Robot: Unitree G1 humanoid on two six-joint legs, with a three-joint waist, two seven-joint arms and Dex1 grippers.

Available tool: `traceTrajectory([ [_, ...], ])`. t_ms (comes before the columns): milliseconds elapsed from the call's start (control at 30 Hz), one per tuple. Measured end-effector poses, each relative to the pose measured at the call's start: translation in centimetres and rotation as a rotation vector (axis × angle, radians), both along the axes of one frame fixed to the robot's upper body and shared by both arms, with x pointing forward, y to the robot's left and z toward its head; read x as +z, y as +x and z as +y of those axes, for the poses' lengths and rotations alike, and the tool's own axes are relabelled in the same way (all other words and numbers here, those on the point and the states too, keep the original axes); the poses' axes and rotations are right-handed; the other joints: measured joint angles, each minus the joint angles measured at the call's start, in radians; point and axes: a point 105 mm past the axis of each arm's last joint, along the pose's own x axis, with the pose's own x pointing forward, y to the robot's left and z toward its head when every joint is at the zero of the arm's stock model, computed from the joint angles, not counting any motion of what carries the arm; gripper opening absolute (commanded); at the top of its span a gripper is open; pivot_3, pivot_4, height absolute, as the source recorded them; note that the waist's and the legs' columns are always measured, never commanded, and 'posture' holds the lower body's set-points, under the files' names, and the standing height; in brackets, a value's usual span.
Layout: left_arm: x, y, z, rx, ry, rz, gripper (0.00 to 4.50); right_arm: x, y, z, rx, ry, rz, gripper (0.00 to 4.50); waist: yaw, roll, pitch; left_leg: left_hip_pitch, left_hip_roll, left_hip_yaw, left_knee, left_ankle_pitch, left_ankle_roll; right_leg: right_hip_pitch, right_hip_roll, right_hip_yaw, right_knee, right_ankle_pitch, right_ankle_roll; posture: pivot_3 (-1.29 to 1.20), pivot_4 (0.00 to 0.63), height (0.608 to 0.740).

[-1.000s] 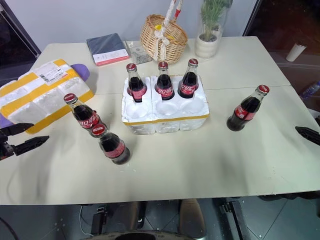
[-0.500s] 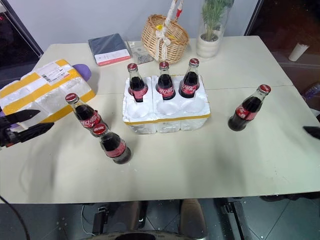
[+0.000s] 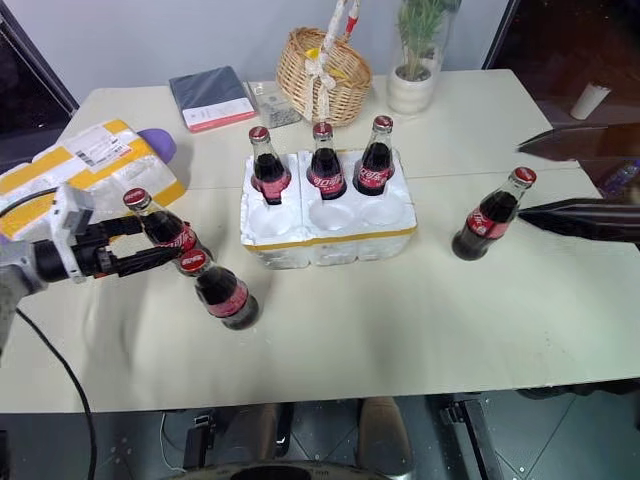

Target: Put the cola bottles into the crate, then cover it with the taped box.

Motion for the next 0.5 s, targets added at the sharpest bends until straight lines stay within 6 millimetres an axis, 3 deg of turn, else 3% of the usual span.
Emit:
traceTrajectory([
  [200,-1.2,1.0,-1.1,-0.008,0.012,-0.006,4.44,0.1,-0.5,2.5,0.09,0.032,0.021,4.44,0.009,0.0,0.0,-0.009,0.0,-0.001,0.001,0.0,0.0,-0.011,0.0,0.0,0.007,0.001,0.001,0.0,0.15,0.74],
  [400,-2.0,1.7,-1.9,0.014,-0.003,-0.029,4.44,-1.5,-0.3,4.0,0.13,0.005,0.059,4.44,0.019,0.0,0.0,-0.009,0.0,-0.001,0.004,0.0,0.0,-0.012,0.0,0.0,0.011,0.001,0.001,0.0,0.15,0.74],
  [500,-2.0,1.7,-1.8,0.017,-0.01,-0.027,3.57,-1.6,-0.2,4.1,0.124,0.001,0.056,4.5,0.019,0.0,0.0,-0.009,0.0,-0.001,0.005,0.0,0.0,-0.012,0.0,0.0,0.012,0.001,0.001,0.0,0.15,0.74],
])
